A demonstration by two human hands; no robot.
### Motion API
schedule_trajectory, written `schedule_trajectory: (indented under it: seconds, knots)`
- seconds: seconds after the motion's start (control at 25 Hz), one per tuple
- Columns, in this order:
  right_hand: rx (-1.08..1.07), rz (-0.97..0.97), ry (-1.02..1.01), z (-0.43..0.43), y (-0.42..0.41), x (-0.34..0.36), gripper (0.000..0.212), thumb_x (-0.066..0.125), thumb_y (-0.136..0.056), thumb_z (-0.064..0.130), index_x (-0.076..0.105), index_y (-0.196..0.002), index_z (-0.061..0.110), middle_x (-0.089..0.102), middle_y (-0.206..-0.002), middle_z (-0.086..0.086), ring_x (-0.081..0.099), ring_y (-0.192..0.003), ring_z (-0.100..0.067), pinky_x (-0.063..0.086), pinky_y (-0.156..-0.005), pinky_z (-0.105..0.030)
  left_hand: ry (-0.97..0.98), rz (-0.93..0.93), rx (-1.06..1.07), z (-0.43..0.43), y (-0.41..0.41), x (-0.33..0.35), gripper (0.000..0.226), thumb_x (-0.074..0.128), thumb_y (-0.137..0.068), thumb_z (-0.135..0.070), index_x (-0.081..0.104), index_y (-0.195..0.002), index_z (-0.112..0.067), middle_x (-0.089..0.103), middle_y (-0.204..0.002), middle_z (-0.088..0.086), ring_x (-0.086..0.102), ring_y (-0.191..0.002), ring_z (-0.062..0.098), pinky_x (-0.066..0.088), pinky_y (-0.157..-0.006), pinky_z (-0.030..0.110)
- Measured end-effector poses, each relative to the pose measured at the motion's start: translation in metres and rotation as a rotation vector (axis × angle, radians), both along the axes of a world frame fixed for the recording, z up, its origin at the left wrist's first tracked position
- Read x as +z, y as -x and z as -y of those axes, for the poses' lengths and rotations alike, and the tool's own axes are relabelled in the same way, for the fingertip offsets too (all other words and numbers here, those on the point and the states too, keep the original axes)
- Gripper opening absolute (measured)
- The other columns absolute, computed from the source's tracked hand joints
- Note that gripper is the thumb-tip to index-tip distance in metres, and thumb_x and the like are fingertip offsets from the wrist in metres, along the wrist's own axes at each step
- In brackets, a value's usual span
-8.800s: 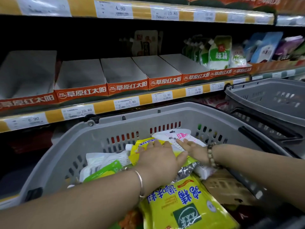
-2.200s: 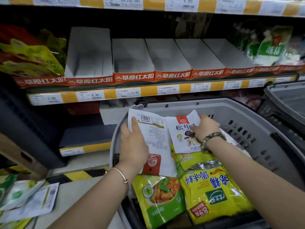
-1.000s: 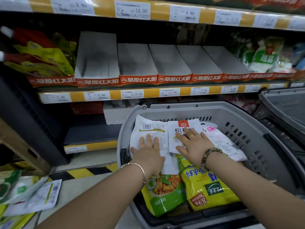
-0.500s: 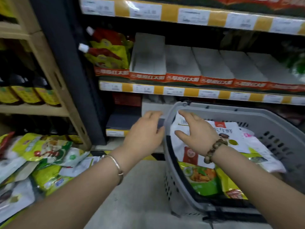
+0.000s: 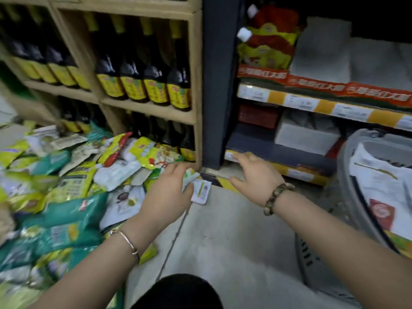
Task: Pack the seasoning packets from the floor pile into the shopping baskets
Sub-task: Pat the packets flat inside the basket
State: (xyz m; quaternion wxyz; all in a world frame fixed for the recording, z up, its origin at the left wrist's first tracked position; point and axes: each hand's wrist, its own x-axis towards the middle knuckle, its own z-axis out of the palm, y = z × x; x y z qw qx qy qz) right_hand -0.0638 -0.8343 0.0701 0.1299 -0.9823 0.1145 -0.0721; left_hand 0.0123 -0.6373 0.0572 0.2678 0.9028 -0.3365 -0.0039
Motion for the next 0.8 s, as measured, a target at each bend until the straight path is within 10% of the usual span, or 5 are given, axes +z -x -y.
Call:
schedule_trajectory:
  seconds: [0.8]
  knots:
    - [0.156,-0.577,-0.362,-0.207,-0.079,-0.263,0.049,0.054,-0.086,0.034,0.042,-0.131,0.020,0.047,-0.134,-0.006,0.049,-0.118,-0.026,0.044,-0.094,-0.035,-0.201,-0.384,0.464,-0.211,0.035,-0.226,0.046,0.053,-0.092,-0.021,0.045,-0.137,-0.017,0.042,-0.142,-0.001,0.043,-0.126,0.019,0.037,-0.095,0.028]
